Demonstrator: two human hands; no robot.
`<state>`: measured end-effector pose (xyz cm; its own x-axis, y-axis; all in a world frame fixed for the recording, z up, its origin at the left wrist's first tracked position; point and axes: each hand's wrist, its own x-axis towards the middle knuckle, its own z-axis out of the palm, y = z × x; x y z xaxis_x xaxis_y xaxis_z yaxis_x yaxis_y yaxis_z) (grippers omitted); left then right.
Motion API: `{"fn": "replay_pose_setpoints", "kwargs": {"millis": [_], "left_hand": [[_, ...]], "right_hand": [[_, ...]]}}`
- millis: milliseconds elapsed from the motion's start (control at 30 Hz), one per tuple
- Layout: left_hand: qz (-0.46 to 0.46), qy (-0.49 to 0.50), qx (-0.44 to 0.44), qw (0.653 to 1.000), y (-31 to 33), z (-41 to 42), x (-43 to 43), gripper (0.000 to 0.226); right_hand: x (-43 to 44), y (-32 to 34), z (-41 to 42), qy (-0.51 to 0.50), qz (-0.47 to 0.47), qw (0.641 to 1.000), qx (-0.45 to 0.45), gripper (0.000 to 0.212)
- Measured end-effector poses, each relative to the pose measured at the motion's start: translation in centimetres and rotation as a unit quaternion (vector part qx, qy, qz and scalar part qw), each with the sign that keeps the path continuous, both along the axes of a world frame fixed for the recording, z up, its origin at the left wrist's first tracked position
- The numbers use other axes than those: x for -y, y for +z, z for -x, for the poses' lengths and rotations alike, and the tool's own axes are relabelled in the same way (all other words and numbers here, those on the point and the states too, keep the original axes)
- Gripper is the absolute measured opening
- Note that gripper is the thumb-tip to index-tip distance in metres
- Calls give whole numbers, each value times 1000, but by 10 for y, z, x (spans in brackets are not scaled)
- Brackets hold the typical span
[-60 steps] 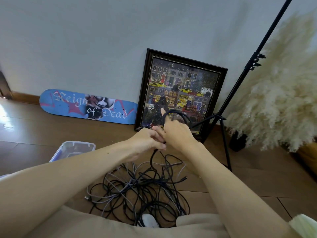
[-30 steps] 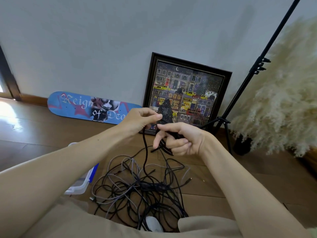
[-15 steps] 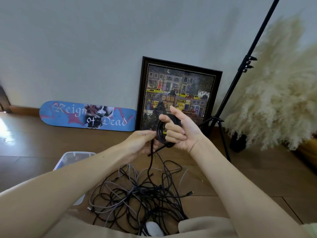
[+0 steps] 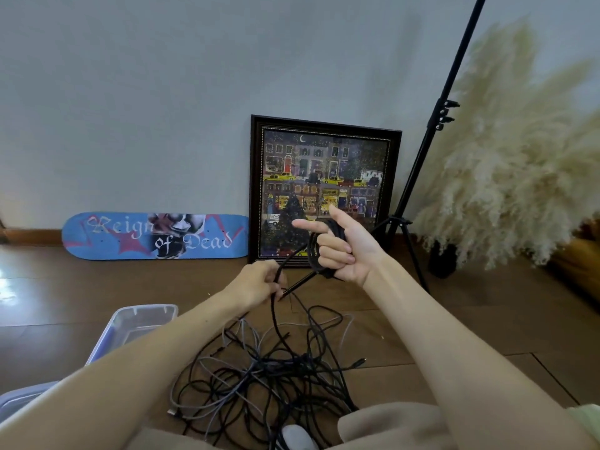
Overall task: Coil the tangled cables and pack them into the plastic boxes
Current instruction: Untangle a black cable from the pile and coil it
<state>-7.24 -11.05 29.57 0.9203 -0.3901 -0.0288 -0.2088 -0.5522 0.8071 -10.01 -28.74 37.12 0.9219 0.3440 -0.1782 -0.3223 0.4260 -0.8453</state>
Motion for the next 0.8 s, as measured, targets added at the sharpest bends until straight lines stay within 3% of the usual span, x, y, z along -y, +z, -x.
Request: {"fn": "replay_pose_setpoints", "kwargs": {"millis": [167, 267, 433, 567, 700, 800], "left_hand": [[6, -86, -42, 995, 1, 10, 13, 20], [14, -104, -48, 993, -2, 16, 25, 19], [-10, -101, -31, 994, -3, 17, 29, 26], [31, -125, -81, 988, 3, 25, 30, 39], [84, -82, -62, 991, 8, 25, 29, 37], [180, -32, -101, 978, 12, 28, 31, 38]], "right_hand": [[8, 0, 0, -74, -112, 991, -20, 62], [6, -2, -1, -107, -110, 988, -11, 64], [-17, -5, 2, -136, 96, 985, 48, 65], [-32, -13, -2, -166, 180, 965, 94, 69], [-34, -15, -2, -180, 307, 918, 177, 78], [-33, -19, -3, -202, 392, 866, 235, 81]]}}
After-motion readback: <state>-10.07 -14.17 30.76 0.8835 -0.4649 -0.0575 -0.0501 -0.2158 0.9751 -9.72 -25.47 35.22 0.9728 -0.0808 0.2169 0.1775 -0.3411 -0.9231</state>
